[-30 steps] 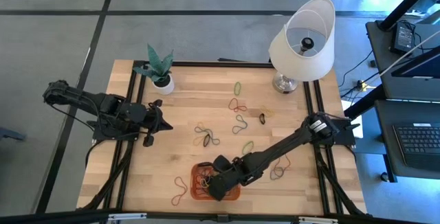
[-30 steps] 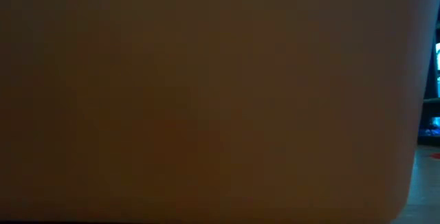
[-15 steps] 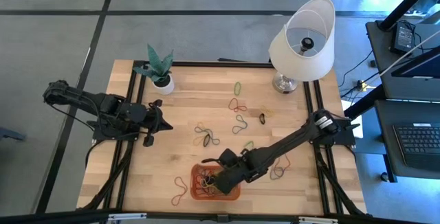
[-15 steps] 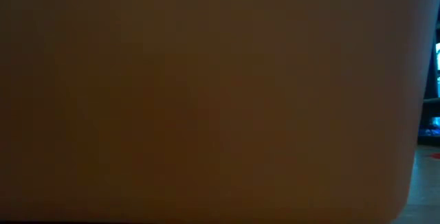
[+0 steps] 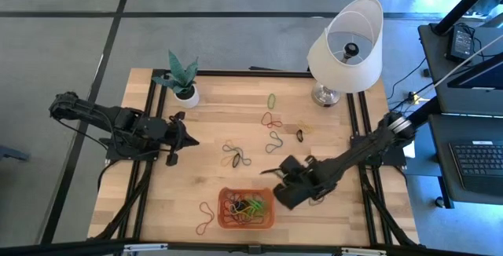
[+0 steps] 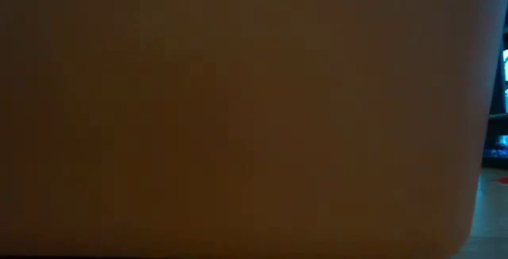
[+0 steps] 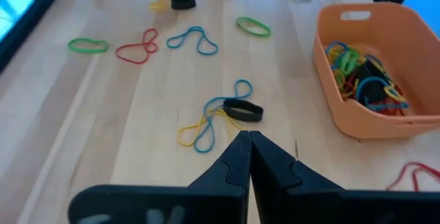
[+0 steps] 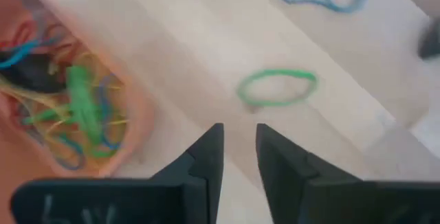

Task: Pick and place rubber bands into bin
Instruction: Put the right red rubber band into the bin

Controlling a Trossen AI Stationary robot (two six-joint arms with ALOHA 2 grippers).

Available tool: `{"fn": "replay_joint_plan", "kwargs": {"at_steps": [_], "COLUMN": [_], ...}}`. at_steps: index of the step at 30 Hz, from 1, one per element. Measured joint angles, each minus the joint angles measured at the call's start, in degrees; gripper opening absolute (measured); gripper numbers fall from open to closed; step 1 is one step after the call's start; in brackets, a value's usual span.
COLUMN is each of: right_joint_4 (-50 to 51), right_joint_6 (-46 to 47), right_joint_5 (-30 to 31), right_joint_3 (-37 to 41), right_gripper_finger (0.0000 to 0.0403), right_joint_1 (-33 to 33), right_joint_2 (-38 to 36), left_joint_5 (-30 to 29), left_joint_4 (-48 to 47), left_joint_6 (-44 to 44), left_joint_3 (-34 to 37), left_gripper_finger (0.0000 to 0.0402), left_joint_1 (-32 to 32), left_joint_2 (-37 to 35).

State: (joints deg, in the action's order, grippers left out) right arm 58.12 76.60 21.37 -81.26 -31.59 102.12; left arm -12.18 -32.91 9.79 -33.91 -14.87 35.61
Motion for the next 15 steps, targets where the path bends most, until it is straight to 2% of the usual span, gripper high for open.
{"fn": "replay_joint_plan", "kwargs": {"at_steps": [3, 7, 10, 15], "right_joint_4": [-3.64, -2.22, -1.97, -2.40], "right_joint_6": [6.32, 18.59, 26.62, 29.07], "right_joint_5": [-0.10, -0.64, -4.08, -10.02], "right_joint_3": [9.79, 19.37, 24.92, 31.26], "right_gripper_finger": [0.0086, 0.0086, 0.0087, 0.0113], "right_joint_1": [-0.51, -1.19, -1.29, -1.29], "right_joint_2": [-6.39, -14.21, -18.70, -20.76], "left_joint_5": [-0.79, -1.25, -2.30, -3.38], "left_joint_4": [1.79, 4.80, 6.17, 6.15], "left_joint_6": [0.08, 0.01, -0.01, 0.10], "left_joint_3": [0.00, 0.00, 0.00, 0.00], "left_gripper_finger": [0.0005, 0.0005, 0.0005, 0.0006], "left_joint_1": [0.00, 0.00, 0.00, 0.00], "left_joint_2": [0.00, 0.01, 0.00, 0.01]}}
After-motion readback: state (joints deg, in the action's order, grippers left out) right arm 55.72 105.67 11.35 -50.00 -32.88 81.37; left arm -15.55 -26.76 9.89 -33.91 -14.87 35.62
